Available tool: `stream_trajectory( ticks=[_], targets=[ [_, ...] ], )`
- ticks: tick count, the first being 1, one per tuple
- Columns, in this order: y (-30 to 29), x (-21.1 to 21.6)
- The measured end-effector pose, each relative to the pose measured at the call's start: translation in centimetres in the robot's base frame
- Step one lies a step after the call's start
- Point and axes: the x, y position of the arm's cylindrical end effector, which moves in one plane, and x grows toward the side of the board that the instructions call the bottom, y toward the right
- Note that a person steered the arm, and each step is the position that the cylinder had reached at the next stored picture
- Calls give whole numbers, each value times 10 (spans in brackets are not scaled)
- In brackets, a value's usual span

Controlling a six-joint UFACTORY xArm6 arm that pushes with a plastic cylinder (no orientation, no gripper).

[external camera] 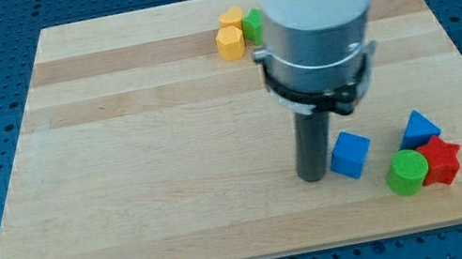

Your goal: Move the red circle closer to the blue cube

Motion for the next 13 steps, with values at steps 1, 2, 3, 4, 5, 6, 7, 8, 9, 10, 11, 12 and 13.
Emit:
stream_trajectory(
  ticks=[1, 2, 3, 4, 5, 6, 7, 8, 9, 10, 11, 12, 13],
  targets=[
    [34, 0],
    [43, 0],
    [27, -6],
    [-1, -59],
    [-83, -84],
    [-156, -114],
    [-174, -167],
    [-139, -193],
    [-87, -203],
    [-41, -228],
    [3, -229],
    [11, -190],
    [11, -164]
  ],
)
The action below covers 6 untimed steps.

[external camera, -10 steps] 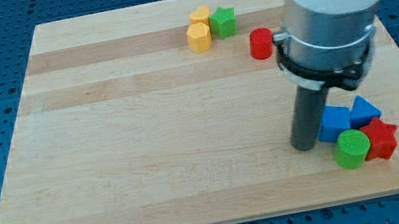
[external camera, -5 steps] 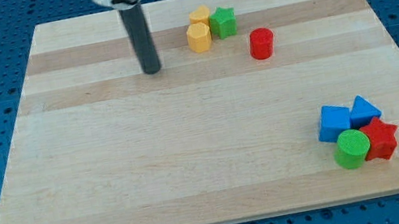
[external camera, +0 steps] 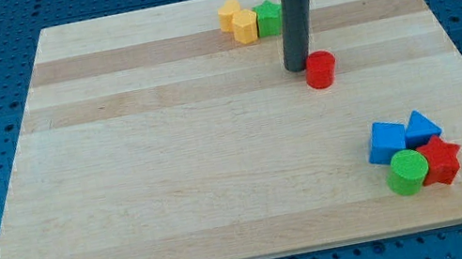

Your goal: Move the red circle closer to the blue cube

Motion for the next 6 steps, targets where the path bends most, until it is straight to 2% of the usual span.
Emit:
stream_trajectory(
  ticks=[1, 2, 3, 5, 6],
  targets=[
    [7, -14],
    [49, -36],
    [70, -19],
    [-21, 19],
    [-31, 13]
  ],
)
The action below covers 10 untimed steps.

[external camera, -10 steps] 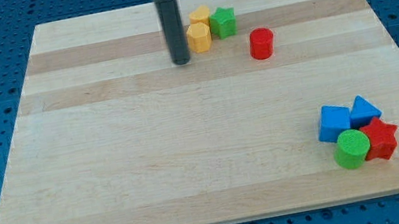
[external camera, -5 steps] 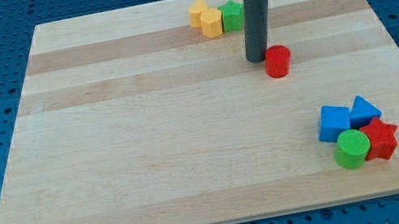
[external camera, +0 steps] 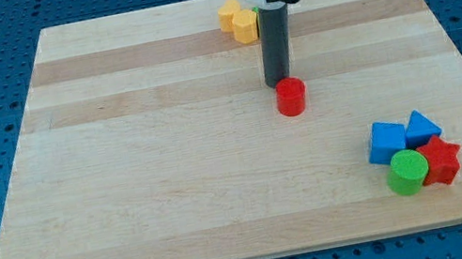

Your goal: Move the red circle closer to the blue cube

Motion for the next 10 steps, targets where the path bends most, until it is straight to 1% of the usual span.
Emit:
stream_trajectory(
  ticks=[1, 2, 3, 4, 5, 6, 7, 8, 9, 10],
  targets=[
    [26, -10],
    [36, 18],
    [10, 69],
    [-3, 73],
    [-2, 42],
    [-33, 54],
    [-43, 111],
    [-44, 112],
    [-74, 80],
    [-138, 91]
  ],
)
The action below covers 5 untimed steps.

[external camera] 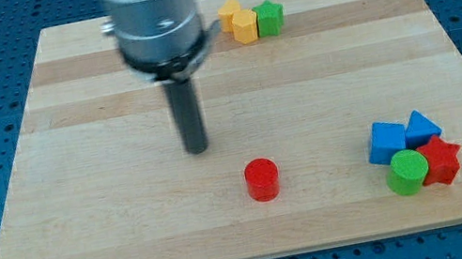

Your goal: Move the red circle closer to the blue cube

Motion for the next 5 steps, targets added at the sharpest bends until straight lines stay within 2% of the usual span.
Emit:
stream_trajectory(
  ticks=[1, 3, 4, 5],
  targets=[
    [-10, 35],
    [73, 74],
    [107, 83],
    [94, 82]
  ],
)
